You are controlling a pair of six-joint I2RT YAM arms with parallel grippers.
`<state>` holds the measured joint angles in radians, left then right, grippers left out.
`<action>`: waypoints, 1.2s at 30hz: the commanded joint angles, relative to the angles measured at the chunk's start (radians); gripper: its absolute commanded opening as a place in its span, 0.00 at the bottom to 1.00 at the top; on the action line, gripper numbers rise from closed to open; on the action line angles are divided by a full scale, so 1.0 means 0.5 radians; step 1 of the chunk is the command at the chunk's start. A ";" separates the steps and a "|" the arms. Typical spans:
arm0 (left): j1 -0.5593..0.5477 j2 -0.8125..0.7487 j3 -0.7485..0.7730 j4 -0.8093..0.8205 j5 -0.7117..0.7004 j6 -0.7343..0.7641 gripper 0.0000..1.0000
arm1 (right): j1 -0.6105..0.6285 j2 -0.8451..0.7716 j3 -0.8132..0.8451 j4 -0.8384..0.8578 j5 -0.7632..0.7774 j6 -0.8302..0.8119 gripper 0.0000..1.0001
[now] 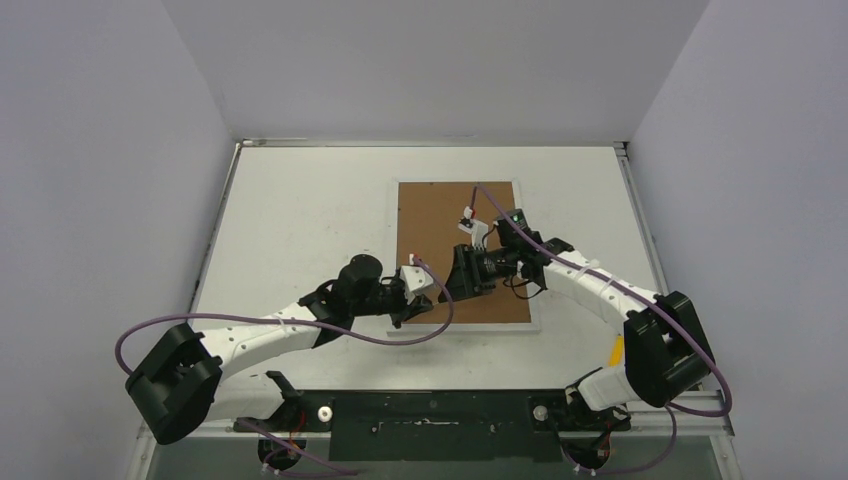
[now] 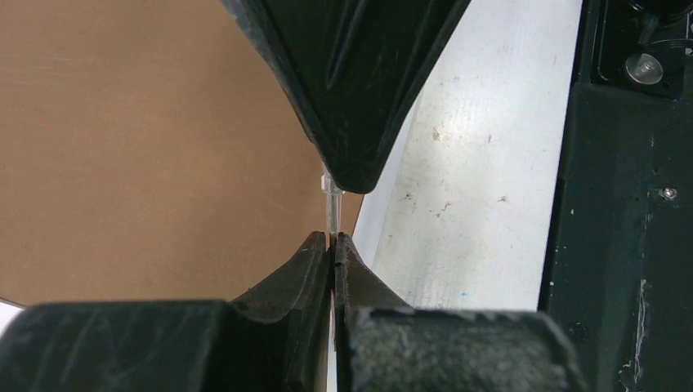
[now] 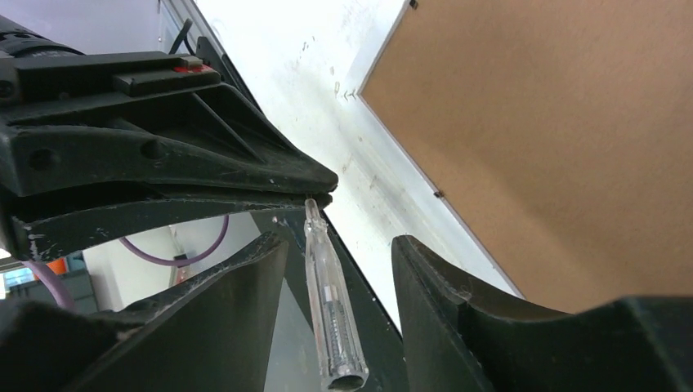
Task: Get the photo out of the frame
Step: Release the photo frame item from the photo frame.
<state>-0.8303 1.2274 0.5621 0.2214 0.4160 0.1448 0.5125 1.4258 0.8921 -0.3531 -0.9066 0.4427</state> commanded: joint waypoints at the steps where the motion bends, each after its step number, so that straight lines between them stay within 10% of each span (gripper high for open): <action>1: -0.004 0.010 0.016 0.097 0.088 0.054 0.00 | 0.021 -0.020 -0.025 0.083 -0.046 0.020 0.48; 11: -0.005 0.007 0.020 0.083 0.104 0.062 0.00 | 0.044 -0.023 -0.029 0.114 -0.051 0.023 0.39; 19: -0.006 0.003 0.017 0.094 0.102 0.053 0.01 | 0.045 -0.043 -0.027 0.112 0.003 0.031 0.06; 24: -0.003 -0.042 -0.031 0.195 -0.046 -0.065 0.40 | -0.027 -0.063 -0.042 0.104 0.139 0.045 0.05; 32: 0.069 -0.178 -0.097 0.222 -0.656 -0.604 0.56 | -0.144 -0.032 -0.205 0.469 0.139 0.273 0.05; 36: 0.227 -0.260 -0.087 0.023 -0.947 -1.108 0.99 | -0.136 0.048 -0.305 0.793 0.116 0.492 0.05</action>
<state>-0.7837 1.1534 0.5098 0.2737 0.1505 -0.1211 0.4393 1.4273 0.7719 -0.1768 -0.8440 0.5709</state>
